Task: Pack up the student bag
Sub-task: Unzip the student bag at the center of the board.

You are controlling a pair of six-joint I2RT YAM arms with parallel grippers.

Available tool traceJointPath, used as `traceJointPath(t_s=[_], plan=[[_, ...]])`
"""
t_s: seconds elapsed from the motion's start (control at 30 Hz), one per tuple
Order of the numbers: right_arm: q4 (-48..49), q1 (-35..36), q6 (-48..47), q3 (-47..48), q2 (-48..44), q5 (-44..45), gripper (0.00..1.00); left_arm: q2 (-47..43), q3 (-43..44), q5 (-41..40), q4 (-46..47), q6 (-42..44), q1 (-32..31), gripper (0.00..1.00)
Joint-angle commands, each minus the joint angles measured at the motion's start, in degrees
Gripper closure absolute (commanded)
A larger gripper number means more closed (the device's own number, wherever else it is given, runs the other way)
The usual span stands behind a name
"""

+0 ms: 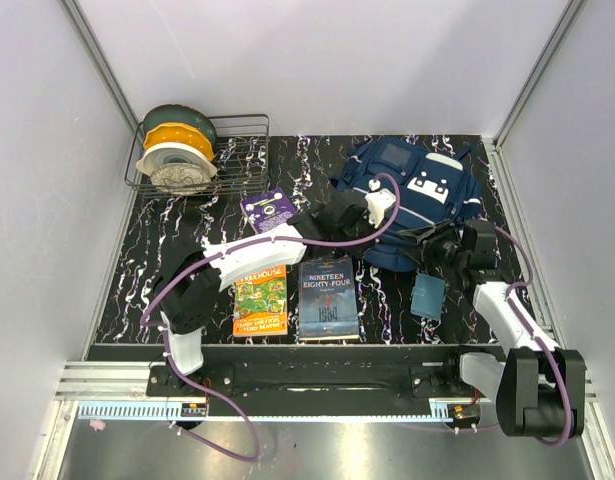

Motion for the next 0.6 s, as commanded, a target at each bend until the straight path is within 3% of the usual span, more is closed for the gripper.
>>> traceJointPath(t_s=[0.0,0.2,0.3,0.4,0.57], plan=[[1.1,0.5,2.7,0.0,-3.4,8.1,0.49,-1.2,2.2,2.2,5.5,1.6,-0.7,1.0],[3.5,0.4,1.3,3.1,4.9,6.2,0.57,-2.7,-0.2,3.0,7.4,2.8,-1.0,1.0],[6.7,0.4,2.2,2.8,6.3,5.3,0.82,-3.3,-0.8,3.2,8.0,3.0,-1.0,1.0],[7.4,0.4,1.4,3.0,5.6,5.7,0.99,-3.4,-1.4,2.4,7.6,3.5,-1.0,1.0],[-0.2,-0.6,-6.3,8.1,1.6,9.9,1.0,-3.8,-2.7,-3.4,6.2,3.8,-0.8,1.0]])
